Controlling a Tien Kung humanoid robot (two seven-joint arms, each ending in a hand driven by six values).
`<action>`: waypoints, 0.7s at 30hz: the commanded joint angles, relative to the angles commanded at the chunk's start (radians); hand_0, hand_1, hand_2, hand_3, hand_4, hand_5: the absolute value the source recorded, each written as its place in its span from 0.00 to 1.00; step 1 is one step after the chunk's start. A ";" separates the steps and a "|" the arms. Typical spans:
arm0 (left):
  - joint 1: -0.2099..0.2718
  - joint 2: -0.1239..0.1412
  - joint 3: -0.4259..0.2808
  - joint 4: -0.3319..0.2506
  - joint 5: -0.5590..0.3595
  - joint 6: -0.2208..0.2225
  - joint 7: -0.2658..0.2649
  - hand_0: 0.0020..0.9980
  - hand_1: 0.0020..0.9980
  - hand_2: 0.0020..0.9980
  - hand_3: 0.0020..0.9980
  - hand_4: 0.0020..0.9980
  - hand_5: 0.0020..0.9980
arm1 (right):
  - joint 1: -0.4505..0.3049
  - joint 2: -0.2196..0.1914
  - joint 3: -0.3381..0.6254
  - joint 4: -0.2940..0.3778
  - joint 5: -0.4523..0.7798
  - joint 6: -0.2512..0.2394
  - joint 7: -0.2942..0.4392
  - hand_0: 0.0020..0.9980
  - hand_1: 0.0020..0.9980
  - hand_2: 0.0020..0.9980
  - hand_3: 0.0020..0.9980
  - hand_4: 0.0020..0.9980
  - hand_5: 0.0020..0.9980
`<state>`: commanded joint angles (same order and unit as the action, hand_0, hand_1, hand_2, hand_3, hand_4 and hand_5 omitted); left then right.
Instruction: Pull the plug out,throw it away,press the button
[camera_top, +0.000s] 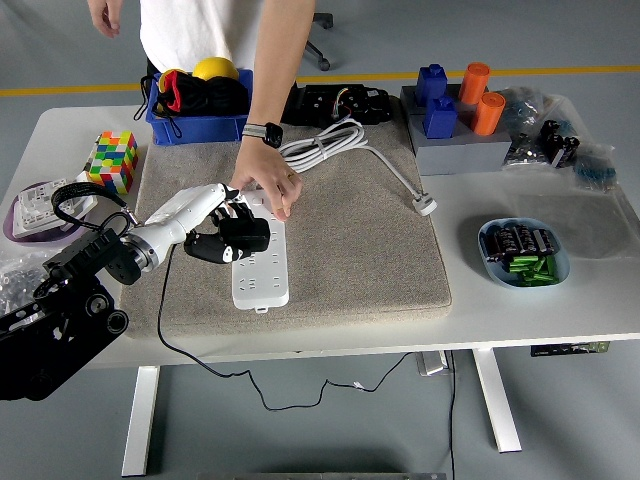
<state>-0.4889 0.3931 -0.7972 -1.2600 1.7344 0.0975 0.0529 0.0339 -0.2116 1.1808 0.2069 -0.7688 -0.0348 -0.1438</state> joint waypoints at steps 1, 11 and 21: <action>-0.001 0.001 -0.001 0.002 -0.010 -0.001 -0.001 0.42 0.26 0.34 0.53 0.66 0.00 | 0.000 0.000 0.000 0.000 0.000 0.000 0.000 0.75 0.67 0.66 0.62 0.67 0.51; -0.003 -0.009 -0.079 0.074 -0.021 0.015 -0.018 0.42 0.26 0.34 0.53 0.66 0.00 | -0.001 0.000 -0.003 -0.001 0.001 0.000 -0.001 0.75 0.67 0.66 0.62 0.67 0.51; -0.018 -0.024 -0.088 0.197 -0.046 0.008 -0.019 0.64 0.53 0.50 0.60 0.73 0.00 | 0.000 0.001 -0.003 0.000 0.003 -0.001 -0.001 0.75 0.67 0.66 0.62 0.67 0.51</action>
<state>-0.5070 0.3687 -0.8851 -1.0626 1.6880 0.1057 0.0342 0.0341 -0.2108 1.1774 0.2066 -0.7653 -0.0355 -0.1446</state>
